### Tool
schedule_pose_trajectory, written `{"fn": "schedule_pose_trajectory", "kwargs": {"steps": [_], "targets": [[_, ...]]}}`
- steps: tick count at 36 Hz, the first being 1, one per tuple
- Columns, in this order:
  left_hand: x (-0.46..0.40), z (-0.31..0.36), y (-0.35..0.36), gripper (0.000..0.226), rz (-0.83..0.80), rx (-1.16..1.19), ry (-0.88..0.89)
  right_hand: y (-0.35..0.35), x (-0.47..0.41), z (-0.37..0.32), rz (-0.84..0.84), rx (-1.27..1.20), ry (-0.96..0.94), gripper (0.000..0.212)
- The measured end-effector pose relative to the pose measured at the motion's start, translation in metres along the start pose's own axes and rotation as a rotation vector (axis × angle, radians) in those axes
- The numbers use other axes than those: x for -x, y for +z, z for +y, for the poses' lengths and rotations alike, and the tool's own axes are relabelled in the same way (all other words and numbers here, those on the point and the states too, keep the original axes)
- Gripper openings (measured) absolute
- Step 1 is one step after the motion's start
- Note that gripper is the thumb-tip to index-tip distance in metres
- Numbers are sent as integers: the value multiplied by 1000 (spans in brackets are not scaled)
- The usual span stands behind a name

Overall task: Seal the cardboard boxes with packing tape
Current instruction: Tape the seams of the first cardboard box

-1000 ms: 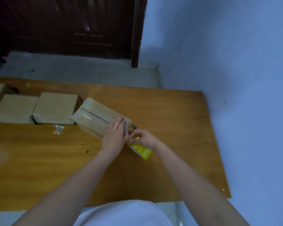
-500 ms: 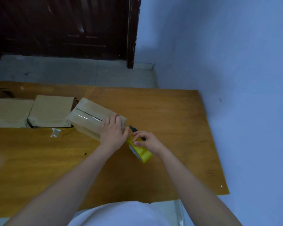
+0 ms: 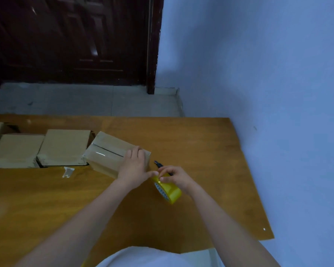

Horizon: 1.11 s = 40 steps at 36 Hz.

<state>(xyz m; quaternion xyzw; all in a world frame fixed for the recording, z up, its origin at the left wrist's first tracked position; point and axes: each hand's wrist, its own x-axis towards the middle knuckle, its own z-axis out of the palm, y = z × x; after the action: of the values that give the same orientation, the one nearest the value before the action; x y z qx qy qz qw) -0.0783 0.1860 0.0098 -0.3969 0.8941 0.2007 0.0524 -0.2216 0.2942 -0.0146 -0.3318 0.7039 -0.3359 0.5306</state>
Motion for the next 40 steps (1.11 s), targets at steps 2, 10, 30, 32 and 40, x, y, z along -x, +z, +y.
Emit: {"fn": "schedule_pose_trajectory", "kwargs": {"steps": [2, 10, 30, 32, 40], "targets": [[2, -17, -21, 105, -99, -45, 90, 0, -1, -2, 17, -28, 9, 19], [-2, -72, -43, 108, -257, -385, 171, -15, 5, -11, 100, -108, 16, 19], [17, -24, -39, 88, -68, 60, 122, -55, 34, -111, 205, 457, -433, 17], [19, -12, -50, 103, -9, 418, 206, -52, 35, -116, 252, 477, -544, 12], [31, 37, -105, 82, 273, 509, 425, -43, 46, -140, 364, 489, -741, 7]]}}
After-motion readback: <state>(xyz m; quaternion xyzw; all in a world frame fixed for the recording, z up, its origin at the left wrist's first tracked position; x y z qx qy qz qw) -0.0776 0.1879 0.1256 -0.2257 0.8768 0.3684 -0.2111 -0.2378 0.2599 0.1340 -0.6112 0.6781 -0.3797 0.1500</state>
